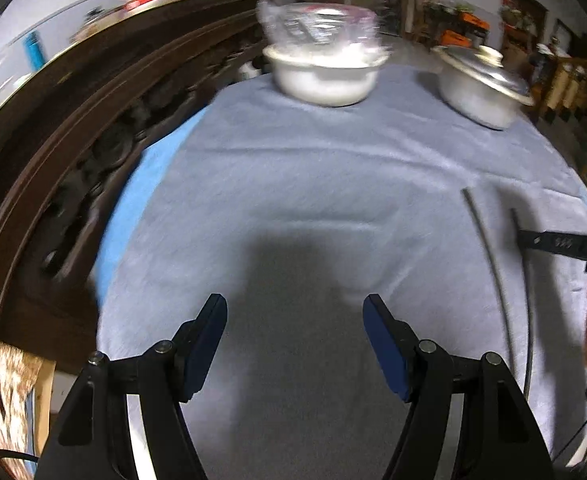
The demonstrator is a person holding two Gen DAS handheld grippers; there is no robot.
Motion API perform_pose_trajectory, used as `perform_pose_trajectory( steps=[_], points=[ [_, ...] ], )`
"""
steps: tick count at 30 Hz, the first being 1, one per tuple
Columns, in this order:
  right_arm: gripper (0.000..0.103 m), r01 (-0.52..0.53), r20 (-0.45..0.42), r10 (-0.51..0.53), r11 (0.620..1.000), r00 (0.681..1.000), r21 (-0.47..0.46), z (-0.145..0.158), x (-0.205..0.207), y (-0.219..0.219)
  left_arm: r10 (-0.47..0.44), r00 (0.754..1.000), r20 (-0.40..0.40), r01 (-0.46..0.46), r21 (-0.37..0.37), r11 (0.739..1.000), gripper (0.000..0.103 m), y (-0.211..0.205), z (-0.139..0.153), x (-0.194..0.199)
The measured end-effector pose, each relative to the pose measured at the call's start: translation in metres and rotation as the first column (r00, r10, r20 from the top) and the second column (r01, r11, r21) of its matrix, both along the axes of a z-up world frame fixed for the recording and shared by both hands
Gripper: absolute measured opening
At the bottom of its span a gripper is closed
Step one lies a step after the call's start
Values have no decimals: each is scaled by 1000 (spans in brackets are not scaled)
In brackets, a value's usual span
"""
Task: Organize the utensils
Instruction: 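Close the right tool on a chopstick while the left tool grasps another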
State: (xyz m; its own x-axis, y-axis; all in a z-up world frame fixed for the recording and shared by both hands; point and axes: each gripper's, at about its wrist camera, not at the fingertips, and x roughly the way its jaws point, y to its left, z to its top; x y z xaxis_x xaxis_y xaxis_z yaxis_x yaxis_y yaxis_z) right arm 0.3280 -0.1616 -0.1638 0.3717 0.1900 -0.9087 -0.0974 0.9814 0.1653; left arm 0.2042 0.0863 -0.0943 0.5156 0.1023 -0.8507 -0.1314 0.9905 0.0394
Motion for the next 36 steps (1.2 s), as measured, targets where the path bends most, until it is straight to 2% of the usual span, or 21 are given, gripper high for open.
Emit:
perform_pose_trajectory(
  steps=[5,8,12,19,24,25,28,30,33,35,36],
  points=[
    [8,15,6,-15,1000,1000,-11,1,-5,-25,-84,996,-40,82,-53,995,71,-25,-3,48],
    [8,29,-2,-29,999,1000,-18,2,-8,-42,-118,990,-75,107,-133,985,71,-39,-10,73],
    [8,44,-20,-44,999,999,-6,1,-14,-60,-160,982,-105,137,-200,970,71,-66,-17,105],
    [8,46,-46,-43,998,998,44,1,-19,-79,-194,967,-167,156,-216,964,71,-110,-36,134],
    [8,41,-67,-36,996,997,75,1,-21,-91,-227,953,-203,182,-221,958,59,-131,-49,148],
    [8,45,-71,-39,996,997,77,2,-21,-93,-228,951,-210,181,-220,958,54,-133,-52,151],
    [9,49,-81,-44,997,996,63,6,-21,-96,-239,951,-197,201,-194,960,51,-141,-54,157],
    [9,45,-85,-40,997,996,58,5,-18,-95,-239,952,-189,204,-189,960,44,-144,-54,159],
    [9,49,-90,-45,998,995,41,3,-11,-90,-268,948,-174,237,-178,955,27,-151,-54,161],
    [10,45,-83,-43,999,996,26,3,-6,-87,-291,943,-163,261,-182,948,11,-156,-56,162],
    [10,43,-75,-41,999,996,21,3,-6,-86,-302,941,-155,274,-179,945,11,-159,-56,163]
  ],
)
